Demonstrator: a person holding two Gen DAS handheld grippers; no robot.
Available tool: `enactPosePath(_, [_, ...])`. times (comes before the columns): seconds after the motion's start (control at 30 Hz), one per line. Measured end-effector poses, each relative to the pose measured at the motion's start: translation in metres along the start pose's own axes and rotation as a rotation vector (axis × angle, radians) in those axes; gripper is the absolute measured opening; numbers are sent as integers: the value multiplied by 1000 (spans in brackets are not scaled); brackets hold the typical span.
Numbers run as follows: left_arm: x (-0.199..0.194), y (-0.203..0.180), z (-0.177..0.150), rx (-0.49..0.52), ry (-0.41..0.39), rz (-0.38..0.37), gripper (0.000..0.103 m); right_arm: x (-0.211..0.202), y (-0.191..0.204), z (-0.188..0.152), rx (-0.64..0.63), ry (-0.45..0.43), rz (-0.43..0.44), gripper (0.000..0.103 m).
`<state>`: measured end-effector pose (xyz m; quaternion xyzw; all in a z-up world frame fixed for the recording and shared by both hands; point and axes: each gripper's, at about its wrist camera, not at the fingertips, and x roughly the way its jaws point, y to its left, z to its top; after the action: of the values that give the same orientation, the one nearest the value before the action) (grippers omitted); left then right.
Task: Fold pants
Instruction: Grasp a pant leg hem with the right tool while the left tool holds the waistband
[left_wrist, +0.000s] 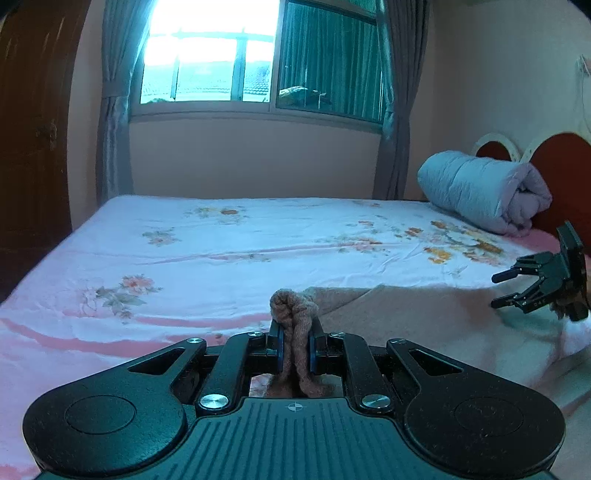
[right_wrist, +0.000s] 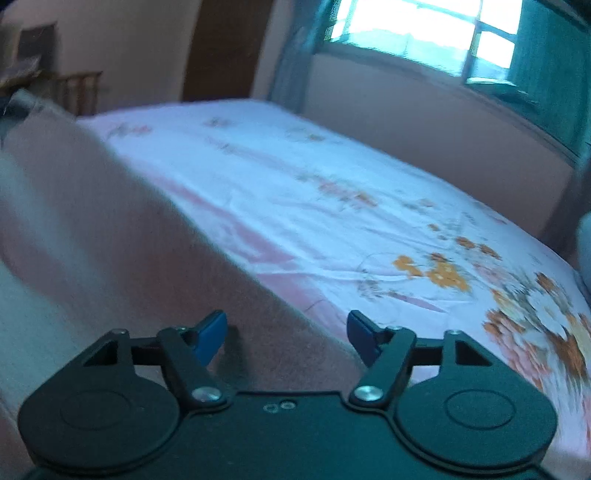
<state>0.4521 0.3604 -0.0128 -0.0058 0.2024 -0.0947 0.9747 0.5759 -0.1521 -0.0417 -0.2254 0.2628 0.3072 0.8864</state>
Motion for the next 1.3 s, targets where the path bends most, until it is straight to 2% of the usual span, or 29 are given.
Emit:
enactPosePath(0.07, [2,-2,0,8,-3,8,12,11,-3,0,-35,32,37,52])
enactPosePath(0.2, [6,-2,0,13,3,4,12,29,-9,6,-110,95,122,52])
enactPosePath(0.27, [8,-2,0,9,7,2,12,38,-14,9,-101,152,187,51])
enactPosePath(0.3, [9,-1,-1,7,13,1,12,40,-16,11,-90,169,211,45])
enactPosePath(0.33, [11,0,-1,5,18,0,12,42,-19,12,-73,192,248,32])
enactPosePath(0.37, [13,0,-2,2,23,-3,12,43,-20,13,-60,216,271,6])
enactPosePath(0.4, [15,2,-2,-2,31,-7,12,41,-18,14,-74,227,252,0])
enactPosePath(0.47, [18,3,-3,-4,40,-5,12,31,-19,16,-60,209,236,0])
enactPosePath(0.57, [16,3,0,-3,23,-3,12,-1,-19,21,-42,128,184,0])
enactPosePath(0.73, [-4,4,6,6,-41,-49,12,-83,5,28,-129,30,83,0])
enactPosePath(0.83, [-13,7,3,12,-67,-86,12,-132,26,26,-170,1,56,0])
enactPosePath(1.03, [-34,15,-16,3,-116,-173,12,-195,79,5,-221,15,33,0])
enactPosePath(1.2, [-70,13,-34,46,-133,-226,12,-212,109,-12,-200,21,-17,0])
enactPosePath(1.3, [-90,7,-47,85,-102,-256,12,-220,125,-30,-144,30,-22,0])
